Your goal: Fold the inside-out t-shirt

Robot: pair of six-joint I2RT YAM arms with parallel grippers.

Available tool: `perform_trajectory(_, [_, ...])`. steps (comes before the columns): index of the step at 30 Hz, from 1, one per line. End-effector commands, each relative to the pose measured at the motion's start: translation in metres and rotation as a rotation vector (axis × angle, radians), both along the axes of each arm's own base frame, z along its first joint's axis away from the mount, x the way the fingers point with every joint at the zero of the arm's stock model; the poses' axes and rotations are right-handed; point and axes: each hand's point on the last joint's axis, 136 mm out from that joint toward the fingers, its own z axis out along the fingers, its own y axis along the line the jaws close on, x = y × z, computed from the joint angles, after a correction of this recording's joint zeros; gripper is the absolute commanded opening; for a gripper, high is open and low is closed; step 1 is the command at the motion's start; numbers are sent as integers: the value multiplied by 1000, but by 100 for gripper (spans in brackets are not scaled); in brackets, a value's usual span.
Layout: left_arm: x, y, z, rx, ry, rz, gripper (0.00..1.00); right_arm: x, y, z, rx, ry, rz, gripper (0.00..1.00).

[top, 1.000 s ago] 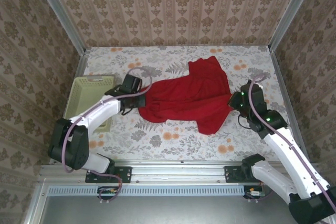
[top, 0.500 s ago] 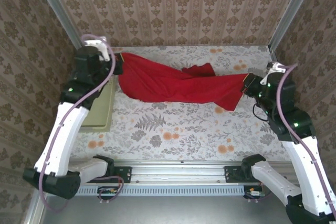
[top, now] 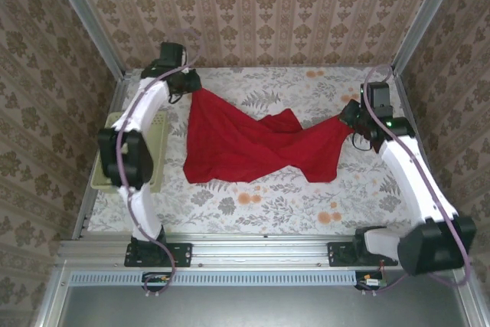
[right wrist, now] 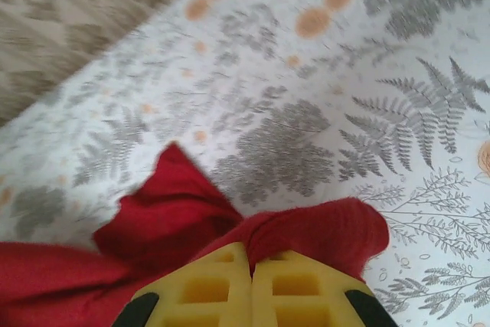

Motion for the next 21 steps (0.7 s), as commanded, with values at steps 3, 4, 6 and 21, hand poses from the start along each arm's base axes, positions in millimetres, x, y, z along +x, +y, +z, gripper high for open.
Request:
perform_trajectory(3, [-2, -1, -18, 38, 153, -32, 63, 42, -4, -27, 100, 27, 59, 31])
perform_trajectory(4, [-9, 2, -18, 63, 166, -30, 67, 44, -7, -34, 97, 54, 65, 38])
perform_trajectory(6, [-27, 9, -17, 124, 164, -12, 75, 40, -17, -42, 87, 74, 51, 48])
perform_trajectory(21, [-193, 38, -116, 112, 286, 122, 70, -64, -8, -101, 154, 158, 11, 59])
